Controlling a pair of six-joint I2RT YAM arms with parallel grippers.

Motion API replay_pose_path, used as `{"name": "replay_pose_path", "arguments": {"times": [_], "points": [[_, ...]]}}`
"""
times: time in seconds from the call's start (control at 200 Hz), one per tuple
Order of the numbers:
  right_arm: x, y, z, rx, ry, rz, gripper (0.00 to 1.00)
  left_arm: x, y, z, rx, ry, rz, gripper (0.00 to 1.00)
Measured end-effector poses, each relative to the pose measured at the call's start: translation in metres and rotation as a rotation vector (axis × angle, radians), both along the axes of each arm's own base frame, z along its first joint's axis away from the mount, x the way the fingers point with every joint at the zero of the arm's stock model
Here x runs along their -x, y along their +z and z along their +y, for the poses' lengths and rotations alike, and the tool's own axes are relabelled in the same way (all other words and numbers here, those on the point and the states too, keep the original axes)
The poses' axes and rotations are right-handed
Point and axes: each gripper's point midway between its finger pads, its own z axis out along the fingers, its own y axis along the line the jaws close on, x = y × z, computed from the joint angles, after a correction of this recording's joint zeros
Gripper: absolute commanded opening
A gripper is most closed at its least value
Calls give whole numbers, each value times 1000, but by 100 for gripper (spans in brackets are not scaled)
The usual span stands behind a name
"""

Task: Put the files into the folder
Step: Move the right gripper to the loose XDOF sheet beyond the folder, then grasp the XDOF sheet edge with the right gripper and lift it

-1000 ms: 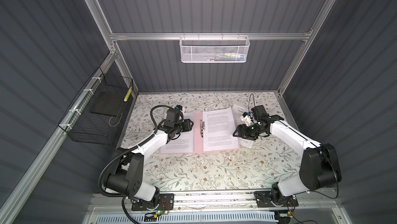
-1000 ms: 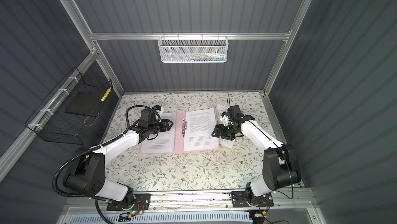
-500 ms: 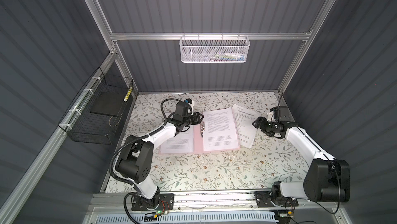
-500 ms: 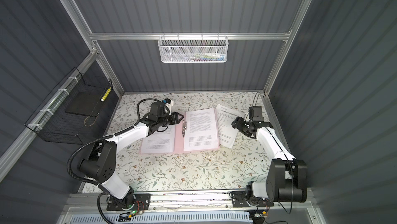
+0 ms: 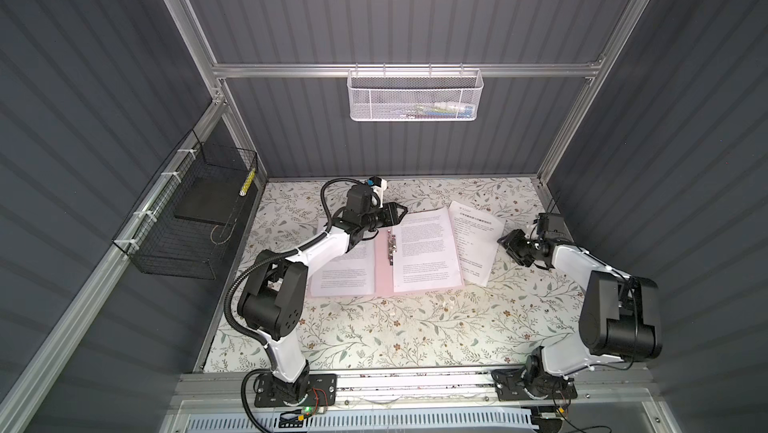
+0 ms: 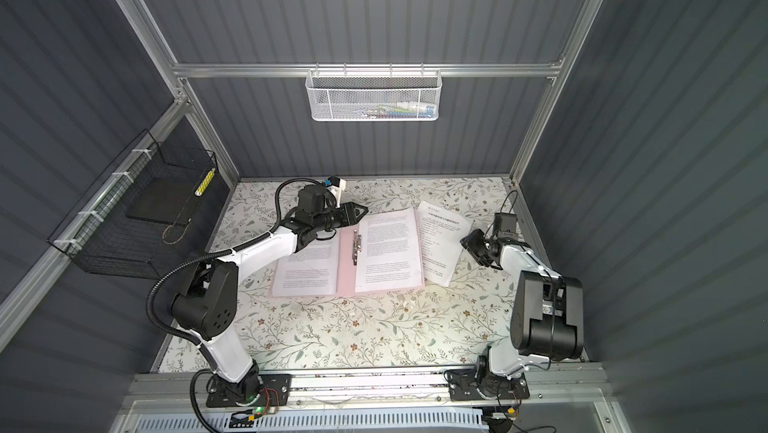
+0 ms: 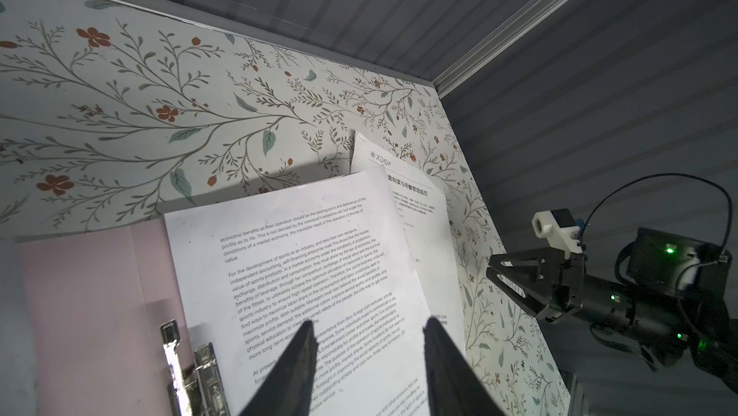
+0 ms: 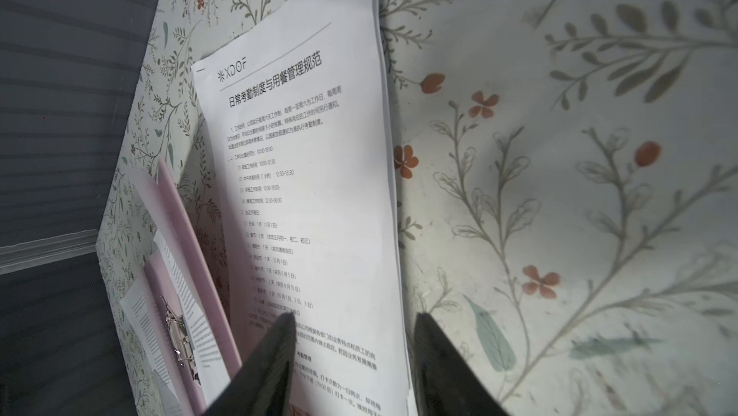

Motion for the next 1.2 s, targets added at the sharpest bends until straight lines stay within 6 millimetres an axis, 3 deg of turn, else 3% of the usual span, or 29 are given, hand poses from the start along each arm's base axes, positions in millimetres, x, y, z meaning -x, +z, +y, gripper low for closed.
{"name": "replay_pose_path", "arguments": {"times": [0.18, 0.34, 0.565, 1.016, 1.201], "points": [[6, -25, 4, -28, 9, 55, 40, 2, -4, 1, -5, 1, 8, 46], [8, -43, 8, -50, 20, 98, 39, 5, -14, 3, -21, 3, 27, 46], [-2, -42, 11, -71, 38, 70, 39, 5, -17, 4, -28, 7, 37, 45], [-5, -46, 11, -55, 78, 108, 26, 5, -20, 6, -44, 6, 33, 45], [-10, -46, 10, -52, 91, 122, 25, 5, -30, 5, -57, 3, 45, 45]]}}
